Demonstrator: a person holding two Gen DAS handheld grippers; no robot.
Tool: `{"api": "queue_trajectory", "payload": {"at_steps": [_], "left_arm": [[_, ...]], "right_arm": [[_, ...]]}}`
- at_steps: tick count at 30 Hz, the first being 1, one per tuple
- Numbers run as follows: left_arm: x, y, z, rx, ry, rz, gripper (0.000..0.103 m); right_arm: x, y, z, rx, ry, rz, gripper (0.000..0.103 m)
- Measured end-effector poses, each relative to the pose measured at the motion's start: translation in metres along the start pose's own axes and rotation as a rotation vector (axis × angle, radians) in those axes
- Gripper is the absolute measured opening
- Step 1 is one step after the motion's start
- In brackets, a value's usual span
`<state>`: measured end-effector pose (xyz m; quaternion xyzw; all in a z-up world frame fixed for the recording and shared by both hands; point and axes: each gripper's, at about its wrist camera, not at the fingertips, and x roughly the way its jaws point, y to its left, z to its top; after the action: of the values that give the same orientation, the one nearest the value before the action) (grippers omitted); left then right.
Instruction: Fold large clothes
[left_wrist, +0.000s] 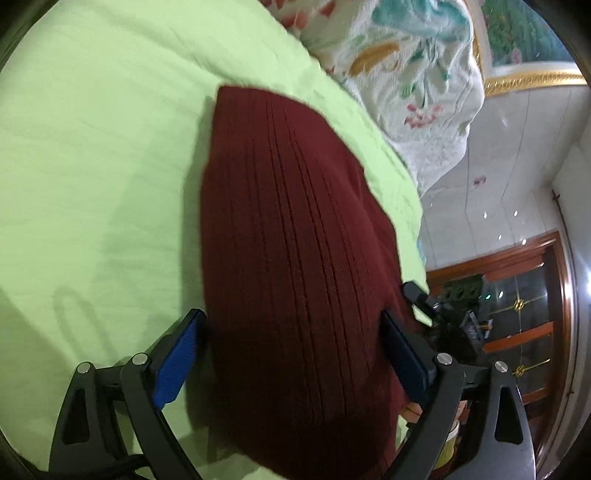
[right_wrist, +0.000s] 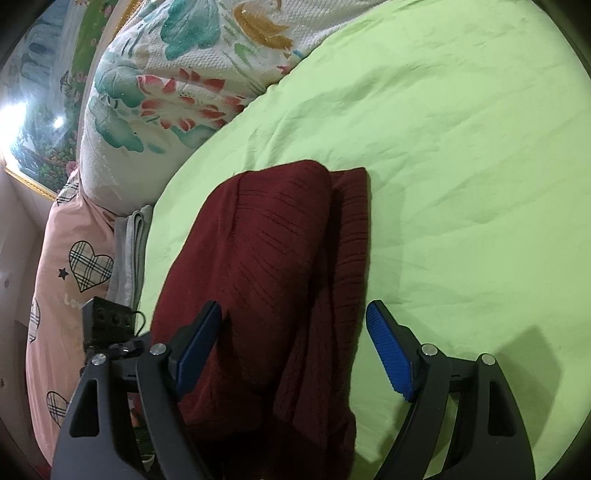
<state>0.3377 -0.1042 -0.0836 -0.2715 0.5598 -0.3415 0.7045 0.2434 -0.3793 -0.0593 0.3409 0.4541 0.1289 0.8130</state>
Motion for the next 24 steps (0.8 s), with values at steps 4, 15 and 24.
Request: {"api": "queue_trajectory", "payload": {"at_steps": [4, 15, 24], "left_arm": [[0.030, -0.023, -0.006, 0.085, 0.053, 0.077, 0.094], [0.046, -0.042, -0.014, 0.186, 0.058, 0.143, 0.078], [0.001, -0.052, -0.034, 0.226, -0.032, 0.113, 0.065]], "right_arm": [[0.007, 0.002, 0.002, -0.006, 0.013, 0.009, 0.081], [0.031, 0.004, -0.001, -0.018, 0.081, 0.064, 0.039], [0.011, 0.062, -0.013, -0.112, 0.029, 0.059, 0.033]]}}
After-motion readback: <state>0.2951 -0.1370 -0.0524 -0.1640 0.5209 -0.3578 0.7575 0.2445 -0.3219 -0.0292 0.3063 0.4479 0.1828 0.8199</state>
